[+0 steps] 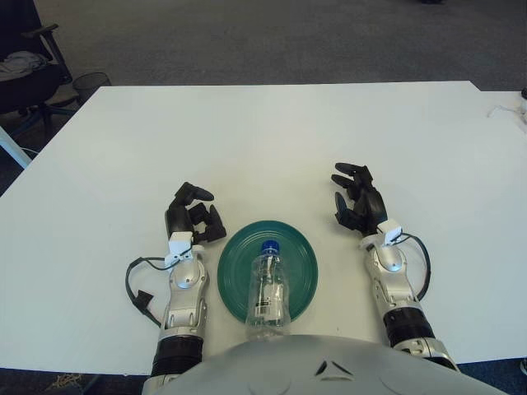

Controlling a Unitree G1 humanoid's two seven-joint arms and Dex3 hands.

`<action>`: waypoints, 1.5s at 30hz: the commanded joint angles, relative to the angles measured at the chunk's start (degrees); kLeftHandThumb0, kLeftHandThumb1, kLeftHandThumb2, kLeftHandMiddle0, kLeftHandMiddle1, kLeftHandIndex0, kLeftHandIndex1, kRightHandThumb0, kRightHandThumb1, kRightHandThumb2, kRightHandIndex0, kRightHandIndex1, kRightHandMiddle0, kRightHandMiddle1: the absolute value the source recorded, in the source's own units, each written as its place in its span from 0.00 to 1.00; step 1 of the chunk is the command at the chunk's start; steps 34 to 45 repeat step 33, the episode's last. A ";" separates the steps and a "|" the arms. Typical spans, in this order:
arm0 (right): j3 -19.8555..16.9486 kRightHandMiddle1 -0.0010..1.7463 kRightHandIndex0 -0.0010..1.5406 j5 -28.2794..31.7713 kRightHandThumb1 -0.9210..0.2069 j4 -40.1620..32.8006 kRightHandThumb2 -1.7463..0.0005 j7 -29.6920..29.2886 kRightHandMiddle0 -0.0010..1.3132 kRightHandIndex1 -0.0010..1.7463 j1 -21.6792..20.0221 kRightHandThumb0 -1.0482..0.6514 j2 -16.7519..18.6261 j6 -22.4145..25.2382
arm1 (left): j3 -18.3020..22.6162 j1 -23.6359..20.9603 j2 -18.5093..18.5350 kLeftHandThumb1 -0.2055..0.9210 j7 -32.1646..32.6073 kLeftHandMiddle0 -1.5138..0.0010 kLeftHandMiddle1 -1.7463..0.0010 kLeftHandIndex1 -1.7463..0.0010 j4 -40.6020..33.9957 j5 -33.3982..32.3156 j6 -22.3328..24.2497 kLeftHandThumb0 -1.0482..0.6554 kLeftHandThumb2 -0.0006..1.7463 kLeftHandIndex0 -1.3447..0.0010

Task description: Put the bottle into the plate.

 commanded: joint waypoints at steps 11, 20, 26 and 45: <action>1.95 0.70 0.10 1.62 0.24 -2.09 0.48 1.92 0.00 0.53 13.20 0.27 1.03 4.04 | 0.59 0.24 0.62 0.18 -0.35 0.10 0.00 0.00 0.65 -0.27 1.41 0.25 0.98 0.34; 1.34 0.96 0.33 2.71 0.47 -2.08 0.30 1.56 0.24 0.89 13.44 0.55 1.58 4.12 | 0.67 0.07 0.51 0.18 -0.54 0.10 0.00 0.00 0.62 -0.55 1.57 0.25 0.98 0.34; 0.16 1.00 0.55 2.72 0.78 -1.26 0.10 -0.73 0.46 0.90 12.91 0.61 2.78 3.93 | 0.63 -0.05 0.56 0.20 -0.28 0.10 0.00 0.00 0.53 -0.17 2.12 0.25 0.97 0.35; 0.28 1.00 0.60 3.65 0.85 -4.00 0.04 -2.55 0.50 0.92 12.90 0.62 4.91 6.16 | 0.68 0.10 0.43 0.20 -0.20 0.10 0.00 0.00 0.40 -0.25 2.14 0.26 0.96 0.36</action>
